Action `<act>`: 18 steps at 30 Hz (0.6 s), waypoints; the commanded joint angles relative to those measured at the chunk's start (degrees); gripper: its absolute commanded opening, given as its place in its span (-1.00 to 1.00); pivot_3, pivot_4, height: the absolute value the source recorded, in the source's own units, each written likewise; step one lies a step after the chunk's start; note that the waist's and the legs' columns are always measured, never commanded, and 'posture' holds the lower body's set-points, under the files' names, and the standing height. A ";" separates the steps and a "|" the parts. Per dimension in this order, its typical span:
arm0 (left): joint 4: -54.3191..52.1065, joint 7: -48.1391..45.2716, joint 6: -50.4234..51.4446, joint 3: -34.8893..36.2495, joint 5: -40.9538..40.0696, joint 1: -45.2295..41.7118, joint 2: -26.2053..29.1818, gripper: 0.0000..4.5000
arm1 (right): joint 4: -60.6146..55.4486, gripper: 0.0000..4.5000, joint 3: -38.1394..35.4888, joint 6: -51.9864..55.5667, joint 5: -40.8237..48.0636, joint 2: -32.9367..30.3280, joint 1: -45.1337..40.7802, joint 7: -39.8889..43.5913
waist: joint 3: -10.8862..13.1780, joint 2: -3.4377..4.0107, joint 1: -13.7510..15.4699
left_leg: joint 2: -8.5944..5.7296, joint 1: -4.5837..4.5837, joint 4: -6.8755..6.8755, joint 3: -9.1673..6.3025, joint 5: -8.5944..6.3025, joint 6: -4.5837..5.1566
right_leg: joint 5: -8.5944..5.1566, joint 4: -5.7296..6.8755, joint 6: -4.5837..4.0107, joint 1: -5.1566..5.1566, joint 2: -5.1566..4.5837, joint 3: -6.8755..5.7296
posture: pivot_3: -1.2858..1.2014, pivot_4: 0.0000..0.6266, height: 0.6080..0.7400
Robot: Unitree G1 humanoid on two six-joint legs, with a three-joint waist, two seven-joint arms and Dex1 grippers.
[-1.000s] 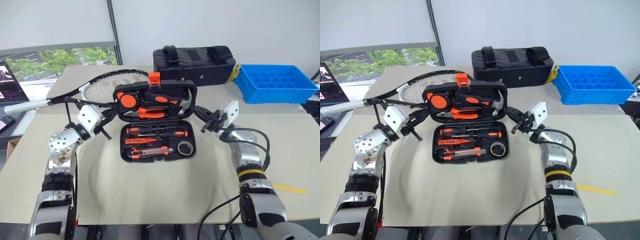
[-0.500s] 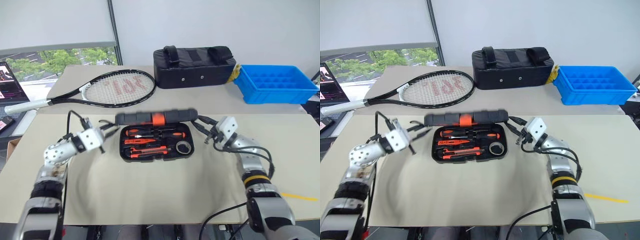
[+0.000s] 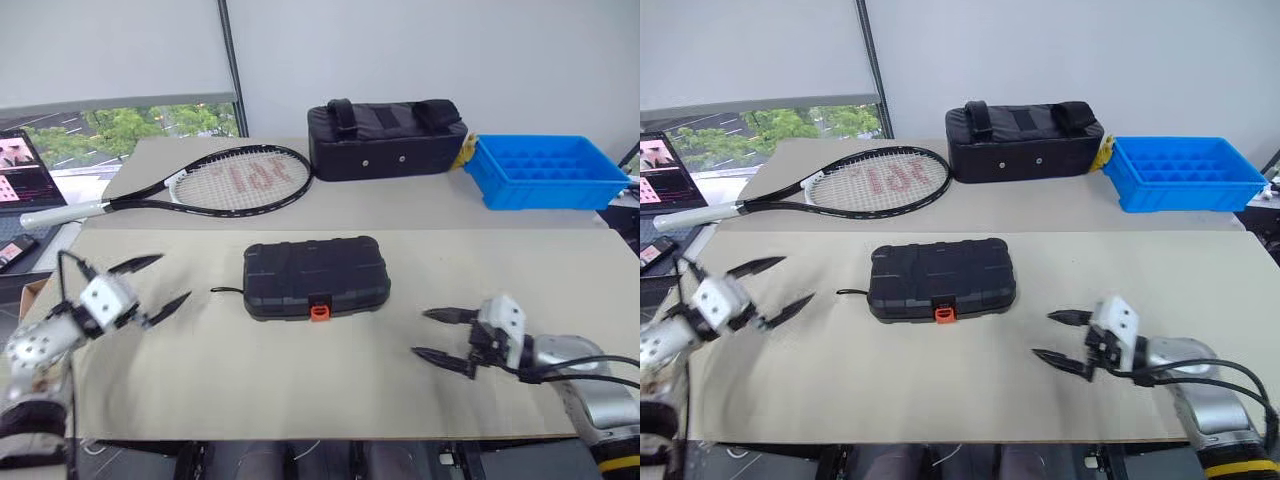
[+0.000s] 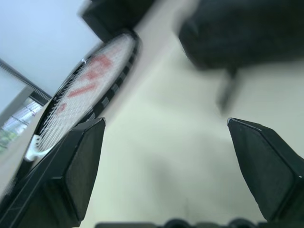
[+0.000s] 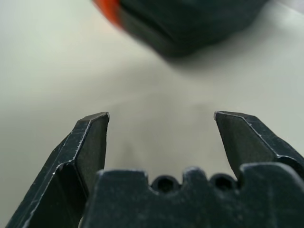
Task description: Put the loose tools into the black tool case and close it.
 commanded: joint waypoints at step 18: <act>3.27 -11.72 19.51 -12.41 6.21 -26.09 -12.59 0.96 | 41.11 0.82 3.77 -11.45 -20.13 21.57 -36.16 -23.12 | -0.01 -0.16 0.04 | -0.13 -0.23 -0.04 0.28 0.35 -0.40 | 0.30 -0.02 -0.49 -0.30 0.79 0.05 | 0.03 -0.52 0.57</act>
